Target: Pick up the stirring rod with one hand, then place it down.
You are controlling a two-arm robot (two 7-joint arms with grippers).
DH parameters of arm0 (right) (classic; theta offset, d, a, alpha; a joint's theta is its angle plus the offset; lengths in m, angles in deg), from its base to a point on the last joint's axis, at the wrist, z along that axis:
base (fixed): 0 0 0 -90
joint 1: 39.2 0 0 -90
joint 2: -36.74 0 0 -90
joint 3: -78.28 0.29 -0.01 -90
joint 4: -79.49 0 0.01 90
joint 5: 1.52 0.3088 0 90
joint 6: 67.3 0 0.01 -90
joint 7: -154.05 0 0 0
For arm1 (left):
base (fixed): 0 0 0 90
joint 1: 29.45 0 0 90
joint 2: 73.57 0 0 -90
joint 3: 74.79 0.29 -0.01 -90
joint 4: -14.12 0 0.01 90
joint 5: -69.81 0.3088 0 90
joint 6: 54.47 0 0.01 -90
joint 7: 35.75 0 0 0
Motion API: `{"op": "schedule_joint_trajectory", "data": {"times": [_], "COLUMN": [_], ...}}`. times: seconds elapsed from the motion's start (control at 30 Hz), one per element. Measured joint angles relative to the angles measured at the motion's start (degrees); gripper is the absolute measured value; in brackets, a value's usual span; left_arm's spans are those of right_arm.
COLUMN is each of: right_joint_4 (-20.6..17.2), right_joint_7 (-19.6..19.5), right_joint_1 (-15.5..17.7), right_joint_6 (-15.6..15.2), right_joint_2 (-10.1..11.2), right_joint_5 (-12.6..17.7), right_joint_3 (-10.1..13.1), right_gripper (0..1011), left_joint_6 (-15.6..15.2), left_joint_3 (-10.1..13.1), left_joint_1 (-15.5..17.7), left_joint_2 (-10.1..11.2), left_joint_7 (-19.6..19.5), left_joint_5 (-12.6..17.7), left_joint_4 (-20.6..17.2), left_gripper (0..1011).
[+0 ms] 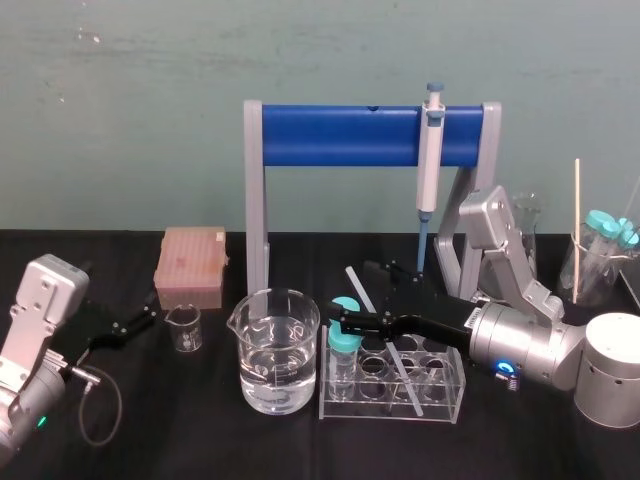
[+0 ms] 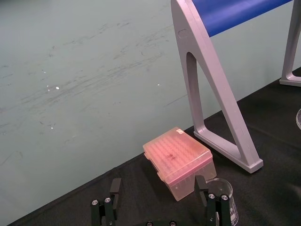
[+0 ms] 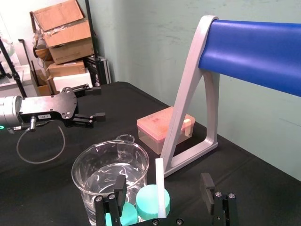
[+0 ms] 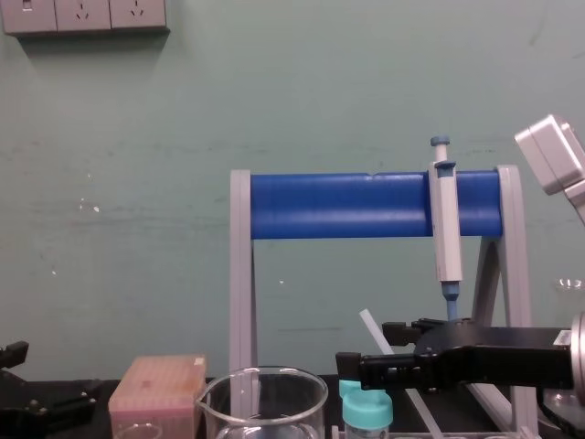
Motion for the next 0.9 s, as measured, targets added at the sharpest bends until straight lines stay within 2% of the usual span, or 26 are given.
{"op": "schedule_joint_trajectory", "data": {"times": [0.27,0.37,0.5,0.6,0.7,0.73,0.77,0.9], "right_joint_4": [0.0,-0.1,-0.1,-0.1,-0.1,-0.1,-0.1,-0.2], "right_joint_7": [0.0,0.0,0.0,0.0,0.0,0.0,0.0,0.0], "right_joint_1": [0.0,0.0,0.0,0.0,0.0,0.0,0.0,0.1], "right_joint_6": [0.0,0.0,0.0,0.0,0.0,0.0,0.0,0.0], "right_joint_2": [0.0,0.0,0.1,0.1,0.1,0.1,0.1,0.1], "right_joint_5": [0.0,0.0,0.0,0.0,0.0,0.0,0.0,0.0], "right_joint_3": [0.0,0.0,0.0,0.0,0.1,0.1,0.1,0.1], "right_gripper": [1000,964,837,788,682,682,609,488], "left_joint_6": [0.0,0.0,0.0,0.0,0.0,0.0,0.0,0.0], "left_joint_3": [0.0,0.0,0.0,0.0,0.0,0.0,0.0,0.0], "left_joint_1": [0.0,0.0,0.0,0.0,0.0,0.0,0.0,0.0], "left_joint_2": [0.0,0.0,0.0,0.0,0.0,0.0,0.0,0.0], "left_joint_7": [0.0,0.0,0.0,0.0,0.0,0.0,0.0,0.0], "left_joint_5": [0.0,0.0,0.0,0.0,0.0,0.0,0.0,0.0], "left_joint_4": [0.0,0.0,0.0,0.0,0.0,0.0,0.0,0.0], "left_gripper": [1000,1000,1000,1000,1000,1000,1000,1000]}}
